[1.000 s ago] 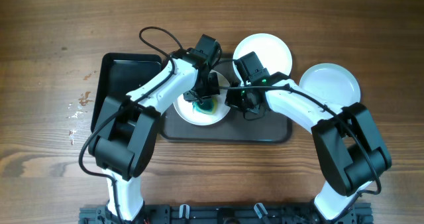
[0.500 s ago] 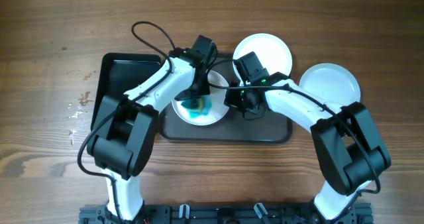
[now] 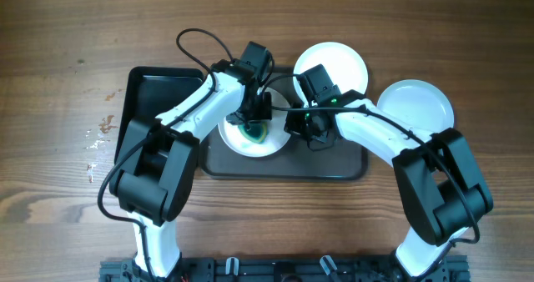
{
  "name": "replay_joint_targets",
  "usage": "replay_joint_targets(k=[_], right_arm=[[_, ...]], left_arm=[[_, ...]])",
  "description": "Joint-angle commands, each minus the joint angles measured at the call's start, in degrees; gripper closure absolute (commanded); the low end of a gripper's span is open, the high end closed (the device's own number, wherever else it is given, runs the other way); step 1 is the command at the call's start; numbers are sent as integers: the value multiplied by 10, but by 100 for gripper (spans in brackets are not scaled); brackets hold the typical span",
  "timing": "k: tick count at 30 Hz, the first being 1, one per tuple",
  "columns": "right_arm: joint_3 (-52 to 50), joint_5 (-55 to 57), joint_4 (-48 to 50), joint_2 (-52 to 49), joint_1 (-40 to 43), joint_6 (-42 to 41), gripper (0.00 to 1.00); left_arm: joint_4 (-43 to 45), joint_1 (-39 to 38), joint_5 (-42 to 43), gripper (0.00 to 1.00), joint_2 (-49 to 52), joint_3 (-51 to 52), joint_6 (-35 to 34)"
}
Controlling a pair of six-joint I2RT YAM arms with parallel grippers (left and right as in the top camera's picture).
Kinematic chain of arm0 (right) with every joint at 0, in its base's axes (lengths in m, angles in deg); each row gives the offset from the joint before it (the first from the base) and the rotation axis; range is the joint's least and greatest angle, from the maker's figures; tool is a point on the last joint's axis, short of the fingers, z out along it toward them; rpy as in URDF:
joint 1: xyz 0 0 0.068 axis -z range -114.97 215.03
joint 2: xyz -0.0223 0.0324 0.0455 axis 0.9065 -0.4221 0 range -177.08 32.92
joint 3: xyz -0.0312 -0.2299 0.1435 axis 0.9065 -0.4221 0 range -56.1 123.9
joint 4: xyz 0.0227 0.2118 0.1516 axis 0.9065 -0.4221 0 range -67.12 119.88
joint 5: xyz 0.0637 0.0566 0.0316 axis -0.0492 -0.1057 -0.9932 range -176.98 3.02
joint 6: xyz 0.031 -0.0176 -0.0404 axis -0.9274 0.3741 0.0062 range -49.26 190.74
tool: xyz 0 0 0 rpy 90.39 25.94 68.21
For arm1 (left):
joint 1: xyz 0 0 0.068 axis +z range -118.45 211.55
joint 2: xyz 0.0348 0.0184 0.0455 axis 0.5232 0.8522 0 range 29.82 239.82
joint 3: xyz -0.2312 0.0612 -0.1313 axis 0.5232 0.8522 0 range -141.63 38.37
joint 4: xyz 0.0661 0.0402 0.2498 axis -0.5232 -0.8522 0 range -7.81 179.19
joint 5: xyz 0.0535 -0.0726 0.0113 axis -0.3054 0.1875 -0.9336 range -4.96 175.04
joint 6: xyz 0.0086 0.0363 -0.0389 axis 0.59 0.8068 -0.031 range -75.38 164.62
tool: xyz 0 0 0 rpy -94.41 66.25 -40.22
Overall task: Clean dirty plates on tray and stack at the side
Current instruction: 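Scrub the second plate with the sponge while right gripper holds it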
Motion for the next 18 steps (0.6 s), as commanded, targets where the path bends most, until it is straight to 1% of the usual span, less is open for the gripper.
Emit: replay_joint_targets(k=[1,4,6,9,11,13,14,16,18], right_arm=[[14,-2,3,-12,-1,2,96],[14,-2,2,-12,-1,2,96],[14,-2,1,-12,-1,2,96],[14,-2,3,-12,-1,2,96],[14,-2,2,-12,-1,2,96],[14,-2,2,-12,-1,2,96],[13,-4,2,-12,-1,2,96],[14,-4,3,-12,-1,2,96],[14,-4,3,-12,-1,2,96]], left_arm=[[48,-2,-14,96,13,3,-2],[61,2,-163,96,13,3,-59],[53,2,-252,96,13,3,-80],[27,2,-275,96,13,3,-86],[-2,2,-256,96,13,3,-85],[-37,2,-202,96,13,3,-83],[-55,2,-159,96,13,3,-64],[-76,1,-68,96,13,3,-5],[-82,2,55,96,13,3,83]])
